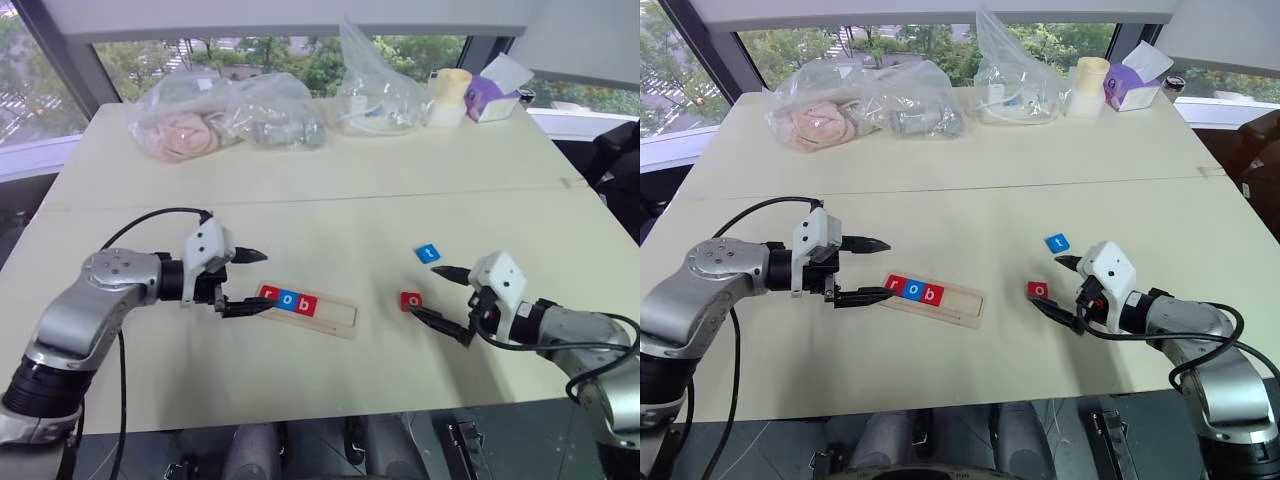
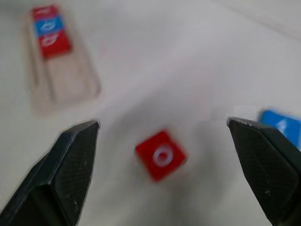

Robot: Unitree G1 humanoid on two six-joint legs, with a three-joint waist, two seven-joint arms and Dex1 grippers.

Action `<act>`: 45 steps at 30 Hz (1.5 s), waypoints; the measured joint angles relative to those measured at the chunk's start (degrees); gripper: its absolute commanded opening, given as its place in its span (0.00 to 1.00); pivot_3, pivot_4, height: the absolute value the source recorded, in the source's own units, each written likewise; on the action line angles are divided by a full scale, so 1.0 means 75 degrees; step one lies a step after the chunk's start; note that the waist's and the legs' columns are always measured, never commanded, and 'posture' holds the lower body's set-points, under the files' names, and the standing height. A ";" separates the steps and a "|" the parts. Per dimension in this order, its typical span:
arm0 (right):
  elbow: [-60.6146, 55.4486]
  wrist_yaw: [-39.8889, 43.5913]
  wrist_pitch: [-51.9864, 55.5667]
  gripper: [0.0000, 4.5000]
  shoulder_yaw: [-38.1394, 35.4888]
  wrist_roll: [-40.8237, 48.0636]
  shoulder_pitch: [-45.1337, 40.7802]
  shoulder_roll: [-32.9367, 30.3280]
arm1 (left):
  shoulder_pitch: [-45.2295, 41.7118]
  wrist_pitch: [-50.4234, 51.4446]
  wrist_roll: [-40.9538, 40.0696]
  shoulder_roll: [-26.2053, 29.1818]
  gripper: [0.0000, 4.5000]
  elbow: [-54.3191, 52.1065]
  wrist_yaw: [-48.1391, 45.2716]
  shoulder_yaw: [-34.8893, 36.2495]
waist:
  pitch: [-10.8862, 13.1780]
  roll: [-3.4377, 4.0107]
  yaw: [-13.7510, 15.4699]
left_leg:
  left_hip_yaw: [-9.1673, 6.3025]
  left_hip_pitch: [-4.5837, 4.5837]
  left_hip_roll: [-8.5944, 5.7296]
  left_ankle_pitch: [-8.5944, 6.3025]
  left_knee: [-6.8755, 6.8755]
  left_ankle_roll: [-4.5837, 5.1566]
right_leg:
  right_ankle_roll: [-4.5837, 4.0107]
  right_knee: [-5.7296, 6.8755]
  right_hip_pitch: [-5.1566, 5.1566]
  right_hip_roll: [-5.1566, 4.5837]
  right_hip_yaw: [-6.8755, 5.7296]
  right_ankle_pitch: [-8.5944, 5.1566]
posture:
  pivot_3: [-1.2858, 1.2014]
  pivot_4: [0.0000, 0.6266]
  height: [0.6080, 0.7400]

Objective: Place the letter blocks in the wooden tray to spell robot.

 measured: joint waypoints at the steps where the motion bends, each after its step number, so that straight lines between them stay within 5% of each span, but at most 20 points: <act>1: 0.0607 0.0230 -0.0401 0.99 0.0108 -0.0166 -0.0122 -0.0123 | -0.0067 0.0001 -0.0001 0.0157 1.00 -0.0054 -0.0117 0.0005 | 0.0001 0.0001 0.0008 | 0.0001 0.0002 -0.0002 0.0000 0.0004 0.0000 | -0.0001 0.0000 0.0004 -0.0005 0.0000 0.0002 | 0.52 0.24 0.99; 9: 0.3546 0.1062 -0.2492 0.99 0.1023 -0.0741 -0.1623 0.0023 | -0.0022 -0.0220 0.0296 0.0662 1.00 -0.0474 -0.0463 -0.0128 | 0.0002 0.0000 0.0002 | -0.0005 0.0035 -0.0003 0.0000 -0.0004 0.0000 | -0.0001 0.0002 0.0029 -0.0003 0.0003 0.0001 | 0.52 0.24 0.99; 12: 0.3889 0.1180 -0.2852 0.80 0.1224 -0.0806 -0.1914 0.0171 | 0.0143 -0.0222 0.0333 0.0612 1.00 -0.0532 -0.0342 -0.0126 | 0.0001 -0.0001 0.0008 | 0.0001 0.0037 -0.0002 0.0001 -0.0002 0.0000 | -0.0001 0.0006 0.0032 -0.0001 0.0003 0.0001 | 0.52 0.24 0.99; 17: 0.3858 0.1377 -0.3182 0.25 0.1384 -0.0776 -0.1855 0.0222 | 0.0293 -0.0175 0.0314 0.0604 1.00 -0.0616 -0.0250 -0.0081 | 0.0000 0.0000 0.0029 | 0.0001 0.0042 -0.0001 0.0001 0.0009 0.0000 | 0.0000 0.0010 0.0039 -0.0005 0.0003 0.0002 | 0.52 0.24 0.99; 24: 0.3014 0.1261 -0.2671 0.24 0.1408 -0.0704 -0.1663 0.0169 | 0.0425 -0.0217 0.0333 0.0607 1.00 -0.0433 -0.0231 -0.0054 | 0.0001 0.0002 0.0040 | 0.0002 0.0041 -0.0001 0.0001 0.0005 0.0000 | -0.0001 0.0012 0.0035 -0.0005 0.0004 0.0002 | 0.52 0.24 0.99; 31: -0.0035 0.0670 -0.0331 0.24 0.1842 -0.0196 -0.1568 0.0093 | 0.0481 -0.0300 0.0344 0.0738 1.00 -0.0210 -0.0311 -0.0052 | 0.0001 0.0002 0.0052 | -0.0007 0.0040 0.0005 -0.0001 0.0005 -0.0003 | -0.0002 0.0017 0.0029 -0.0007 0.0003 0.0001 | 0.52 0.24 0.99; 37: -0.1415 -0.0849 0.1732 0.24 0.2849 -0.0386 -0.1679 0.0832 | 0.0488 -0.0311 0.0422 0.0769 1.00 -0.0157 -0.0313 -0.0053 | 0.0001 0.0002 0.0065 | -0.0010 0.0030 0.0005 -0.0001 0.0004 -0.0004 | -0.0023 0.0012 0.0021 -0.0016 0.0003 0.0014 | 0.52 0.24 0.99; 45: -0.1517 -0.1709 0.2195 0.24 0.3489 -0.0737 -0.2005 0.1244 | 0.0587 -0.0298 0.0481 0.0674 1.00 -0.0225 -0.0141 -0.0067 | 0.0001 0.0001 0.0051 | -0.0008 0.0030 0.0004 -0.0001 0.0005 -0.0004 | -0.0016 0.0009 0.0022 -0.0015 0.0002 0.0011 | 0.52 0.24 0.99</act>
